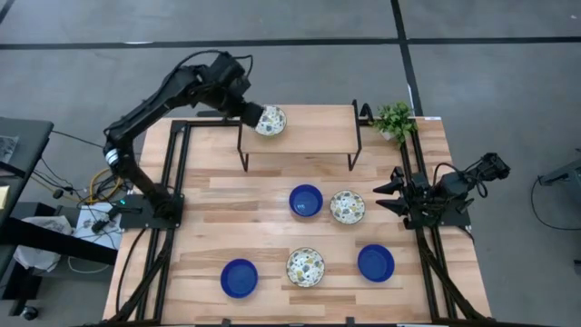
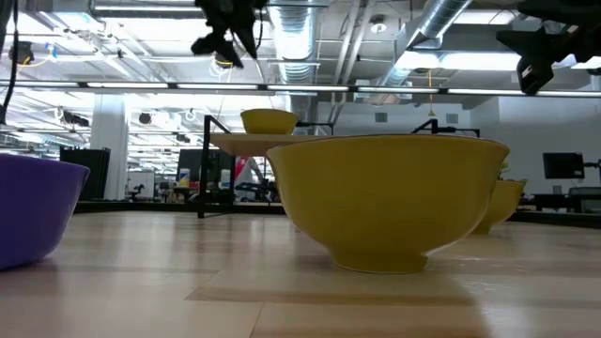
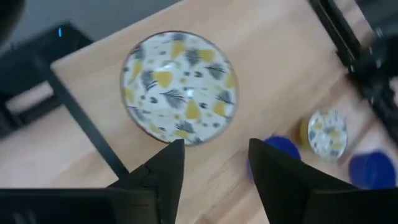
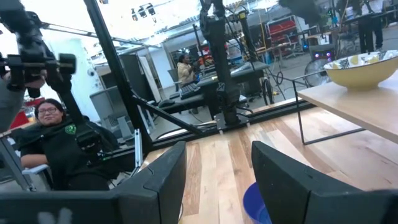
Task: Pick & Place Mini bowls
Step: Stack the bottom white bowl on top of the white bowl on the shelf
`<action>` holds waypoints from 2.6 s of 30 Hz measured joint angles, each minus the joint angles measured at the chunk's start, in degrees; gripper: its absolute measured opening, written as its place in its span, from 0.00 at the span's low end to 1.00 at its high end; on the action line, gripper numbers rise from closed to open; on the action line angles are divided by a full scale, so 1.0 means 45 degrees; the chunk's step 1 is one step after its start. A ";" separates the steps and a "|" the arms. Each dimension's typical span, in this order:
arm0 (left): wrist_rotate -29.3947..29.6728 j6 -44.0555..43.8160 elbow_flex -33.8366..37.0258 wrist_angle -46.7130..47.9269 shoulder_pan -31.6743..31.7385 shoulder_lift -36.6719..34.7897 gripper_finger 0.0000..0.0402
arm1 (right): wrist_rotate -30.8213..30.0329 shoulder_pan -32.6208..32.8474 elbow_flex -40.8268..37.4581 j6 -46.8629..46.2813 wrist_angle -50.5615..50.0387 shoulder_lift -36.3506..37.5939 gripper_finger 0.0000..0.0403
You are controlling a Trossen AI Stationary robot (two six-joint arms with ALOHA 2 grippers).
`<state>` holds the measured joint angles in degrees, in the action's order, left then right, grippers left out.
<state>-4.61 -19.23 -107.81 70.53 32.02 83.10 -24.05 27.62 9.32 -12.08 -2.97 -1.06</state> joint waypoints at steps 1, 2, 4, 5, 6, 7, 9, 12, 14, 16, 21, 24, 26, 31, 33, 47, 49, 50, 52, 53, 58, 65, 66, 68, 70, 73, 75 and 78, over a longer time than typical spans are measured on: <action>0.0248 0.0366 0.0000 0.0004 -0.0285 -0.0142 0.43 | 0.0000 0.0003 0.0000 0.0000 0.0010 0.0000 0.42; 0.0470 0.0745 0.0000 0.0004 -0.0577 -0.0273 0.42 | 0.0000 0.0003 0.0000 0.0000 0.0024 0.0000 0.42; 0.0800 0.1396 0.0000 0.0004 -0.1117 -0.0497 0.41 | 0.0000 -0.0002 0.0000 0.0000 0.0094 0.0000 0.42; 0.0910 0.1608 0.0000 0.0004 -0.1358 -0.0589 0.41 | 0.0000 -0.0001 0.0000 0.0000 0.0162 0.0000 0.42; 0.0974 0.1730 0.0000 0.0004 -0.1583 -0.0666 0.40 | 0.0000 -0.0002 0.0000 -0.0007 0.0240 0.0000 0.42; 0.0983 0.1766 0.0000 0.0004 -0.1781 -0.0718 0.40 | -0.0005 -0.0001 0.0000 -0.0004 0.0312 0.0000 0.42; 0.1011 0.1780 0.0000 0.0013 -0.2242 -0.0791 0.39 | -0.0005 -0.0001 0.0000 -0.0002 0.0522 0.0000 0.42; 0.1000 0.1778 0.0000 0.0023 -0.3048 -0.0813 0.37 | -0.0005 0.0000 0.0005 0.0000 0.0630 0.0005 0.42; 0.0989 0.1870 0.0000 0.0026 -0.3655 -0.0775 0.37 | -0.0005 0.0000 0.0005 0.0000 0.0630 0.0003 0.42; 0.0989 0.2177 0.0000 0.0028 -0.4342 -0.0682 0.36 | -0.0010 0.0003 0.0005 0.0000 0.0625 0.0000 0.42; 0.0977 0.3039 0.0000 0.0026 -0.6213 -0.0282 0.35 | -0.0015 -0.0002 0.0005 0.0010 0.0625 0.0001 0.42; 0.0978 0.3306 0.0000 0.0014 -0.7292 0.0129 0.34 | -0.0015 0.0003 0.0005 0.0015 0.0621 0.0001 0.42; 0.0982 0.3848 0.0000 0.0018 -0.7934 0.0480 0.34 | -0.0019 0.0003 0.0002 0.0015 0.0625 0.0005 0.42; 0.0973 0.6210 0.0000 0.0028 -0.9383 0.1485 0.32 | -0.0348 0.0002 0.0005 0.0019 0.0620 0.0005 0.42; 0.0982 0.7322 0.0010 0.0029 -0.9840 0.1908 0.31 | -0.0415 -0.0002 0.0005 0.0019 0.0620 0.0005 0.42; 0.1026 0.9621 0.0010 -0.0031 -1.1289 0.4470 0.30 | -0.0358 0.0001 0.0005 0.0015 0.0608 0.0000 0.42; 0.1025 1.0139 0.0010 -0.0079 -1.1466 0.4827 0.29 | -0.0355 0.0003 0.0005 0.0015 0.0571 0.0000 0.42; 0.1021 1.0378 0.0010 -0.0105 -1.1556 0.5003 0.29 | -0.0355 0.0001 0.0002 0.0015 0.0571 0.0000 0.42; 0.1020 1.0808 0.0010 -0.0126 -1.1736 0.5353 0.29 | -0.0351 0.0001 0.0005 0.0015 0.0571 0.0005 0.42; 0.1021 1.0992 0.0010 -0.0169 -1.1825 0.5497 0.29 | -0.0350 0.0001 0.0005 0.0015 0.0571 0.0001 0.42; 0.0877 1.1279 0.0010 -0.0983 -1.2122 0.5876 0.28 | -0.0340 0.0000 0.0005 0.0015 0.0566 0.0000 0.42; 0.0541 1.1647 0.0010 -0.2293 -1.2753 0.5895 0.27 | -0.0325 0.0003 0.0005 0.0013 0.0566 0.0002 0.42; 0.0541 1.1650 0.0010 -0.2386 -1.2888 0.5895 0.26 | -0.0325 -0.0001 0.0005 0.0010 0.0566 0.0000 0.42; 0.0537 1.1654 0.0002 -0.2407 -1.3143 0.5968 0.26 | -0.0325 0.0003 0.0005 0.0010 0.0566 0.0005 0.42; 0.0541 1.1659 0.0000 -0.2446 -1.3413 0.6112 0.26 | -0.0325 0.0003 0.0005 0.0010 0.0562 0.0000 0.42; 0.0511 1.1664 0.0000 -0.2668 -1.3657 0.6354 0.26 | -0.0325 0.0001 0.0005 0.0010 0.0557 0.0000 0.42; 0.0551 1.1674 0.0000 -0.2692 -1.3704 0.6499 0.26 | -0.0325 0.0002 0.0005 0.0010 0.0562 0.0004 0.42; 0.0705 1.1674 0.0000 -0.2824 -1.3655 0.6728 0.26 | -0.0325 -0.0001 0.0005 0.0010 0.0562 0.0000 0.42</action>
<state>-1.44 33.30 -107.81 57.82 -29.43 113.37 -25.52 27.62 9.34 -12.03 -0.45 -1.06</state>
